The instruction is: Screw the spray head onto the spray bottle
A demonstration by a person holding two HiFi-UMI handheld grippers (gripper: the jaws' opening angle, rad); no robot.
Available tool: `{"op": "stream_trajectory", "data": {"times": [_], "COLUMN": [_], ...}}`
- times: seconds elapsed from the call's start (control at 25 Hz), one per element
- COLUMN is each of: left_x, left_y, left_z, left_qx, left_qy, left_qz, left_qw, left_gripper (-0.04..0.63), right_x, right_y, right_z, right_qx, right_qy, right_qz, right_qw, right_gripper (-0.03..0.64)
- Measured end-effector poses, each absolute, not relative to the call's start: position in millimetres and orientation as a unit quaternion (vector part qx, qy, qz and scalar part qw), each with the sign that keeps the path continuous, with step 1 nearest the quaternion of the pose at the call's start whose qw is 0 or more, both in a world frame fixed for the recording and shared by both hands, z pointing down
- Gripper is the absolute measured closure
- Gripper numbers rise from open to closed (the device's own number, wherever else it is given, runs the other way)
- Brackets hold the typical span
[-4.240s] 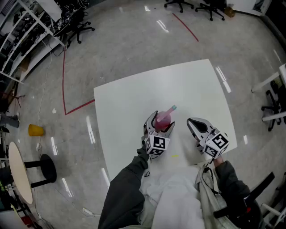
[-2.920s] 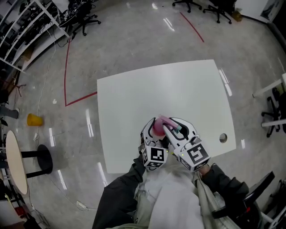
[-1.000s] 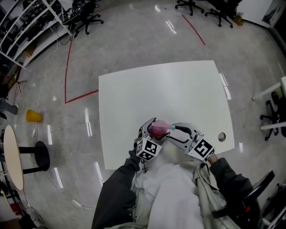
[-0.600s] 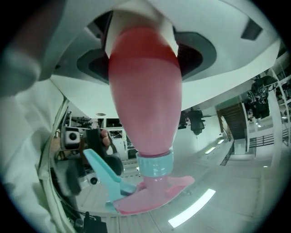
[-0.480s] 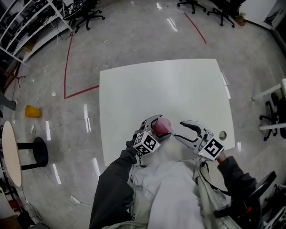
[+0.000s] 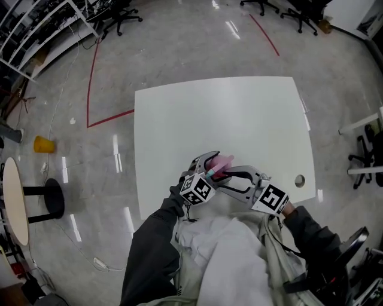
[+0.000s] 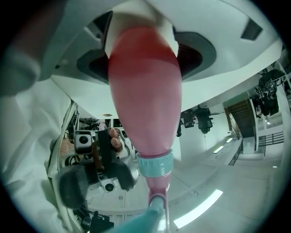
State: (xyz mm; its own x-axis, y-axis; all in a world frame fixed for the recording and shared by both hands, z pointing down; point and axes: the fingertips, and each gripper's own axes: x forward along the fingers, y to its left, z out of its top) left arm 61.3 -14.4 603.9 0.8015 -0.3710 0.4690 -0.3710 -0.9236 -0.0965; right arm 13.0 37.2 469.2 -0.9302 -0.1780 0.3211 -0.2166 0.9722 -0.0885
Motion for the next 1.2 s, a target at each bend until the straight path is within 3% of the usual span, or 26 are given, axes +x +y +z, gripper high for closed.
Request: {"op": "stream_trajectory", "data": {"times": [0.08, 0.2, 0.32, 0.48, 0.6, 0.8, 1.2], "left_x": [55.7, 51.7, 54.3, 58.4, 55.0, 54.8, 55.5], "left_y": [-13.8, -15.1, -13.5, -11.9, -16.9, -21.4, -25.9], "left_z": [603.6, 602.0, 604.5, 605.1, 604.9, 601.8, 603.1], "left_qx": [0.950, 0.952, 0.953, 0.952, 0.950, 0.947, 0.946], "left_qy": [-0.188, -0.179, -0.174, -0.182, -0.194, -0.209, -0.210], "left_qz": [0.248, 0.248, 0.248, 0.247, 0.243, 0.245, 0.246], "left_qw": [-0.001, -0.005, -0.006, -0.004, 0.005, 0.007, 0.006], "left_gripper": [0.172, 0.172, 0.172, 0.170, 0.170, 0.170, 0.170], "right_x": [29.5, 37.3, 14.6, 12.0, 16.2, 17.4, 8.7], "right_y": [20.6, -5.7, -9.0, -15.0, -22.9, -15.7, 5.7], "right_z": [458.4, 453.1, 458.2, 460.0, 462.7, 465.2, 469.0], "right_qx": [0.150, 0.173, 0.123, 0.154, 0.238, 0.368, 0.310], "right_qy": [-0.978, -0.974, -0.973, -0.964, -0.947, -0.891, -0.903], "right_qz": [0.058, 0.033, -0.023, -0.027, 0.040, 0.159, 0.229], "right_qw": [0.130, 0.144, 0.192, 0.213, 0.213, 0.212, 0.189], "right_gripper": [0.468, 0.344, 0.342, 0.414, 0.432, 0.540, 0.538]}}
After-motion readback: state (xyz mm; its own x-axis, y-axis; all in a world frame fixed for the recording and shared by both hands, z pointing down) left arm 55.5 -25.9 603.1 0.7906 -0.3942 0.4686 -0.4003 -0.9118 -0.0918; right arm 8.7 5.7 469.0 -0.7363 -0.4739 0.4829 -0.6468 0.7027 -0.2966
